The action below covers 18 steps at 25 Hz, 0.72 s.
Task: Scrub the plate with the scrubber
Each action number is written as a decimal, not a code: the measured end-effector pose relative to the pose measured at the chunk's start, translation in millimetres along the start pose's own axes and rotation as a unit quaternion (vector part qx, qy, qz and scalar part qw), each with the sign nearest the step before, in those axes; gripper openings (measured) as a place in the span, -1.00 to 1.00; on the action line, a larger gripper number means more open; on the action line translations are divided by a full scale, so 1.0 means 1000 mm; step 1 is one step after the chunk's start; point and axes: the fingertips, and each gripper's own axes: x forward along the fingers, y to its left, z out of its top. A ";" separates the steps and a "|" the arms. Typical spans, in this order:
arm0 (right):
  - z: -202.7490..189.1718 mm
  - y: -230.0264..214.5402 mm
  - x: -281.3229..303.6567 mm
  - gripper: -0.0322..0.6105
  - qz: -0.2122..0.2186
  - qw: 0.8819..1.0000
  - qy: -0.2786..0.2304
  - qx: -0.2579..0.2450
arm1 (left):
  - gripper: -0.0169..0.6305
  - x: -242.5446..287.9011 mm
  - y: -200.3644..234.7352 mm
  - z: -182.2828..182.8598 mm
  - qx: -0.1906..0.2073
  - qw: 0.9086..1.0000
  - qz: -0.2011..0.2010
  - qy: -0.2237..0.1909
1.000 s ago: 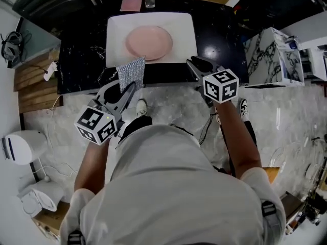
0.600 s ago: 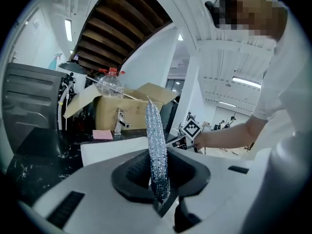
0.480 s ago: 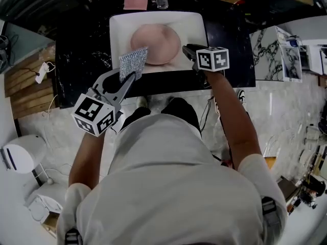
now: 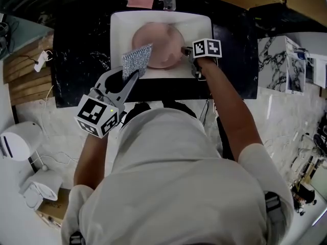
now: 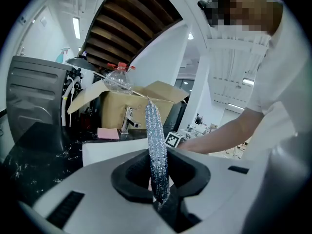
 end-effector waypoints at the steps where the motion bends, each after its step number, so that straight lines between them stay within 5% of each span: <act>1: -0.001 -0.001 0.005 -0.60 0.004 1.000 0.004 0.009 | -0.73 0.002 0.002 -0.002 -0.004 1.000 0.003 0.002; 18: -0.013 -0.017 0.047 -0.61 0.027 0.985 0.033 0.167 | -0.73 0.014 0.021 -0.006 -0.018 1.000 0.013 0.022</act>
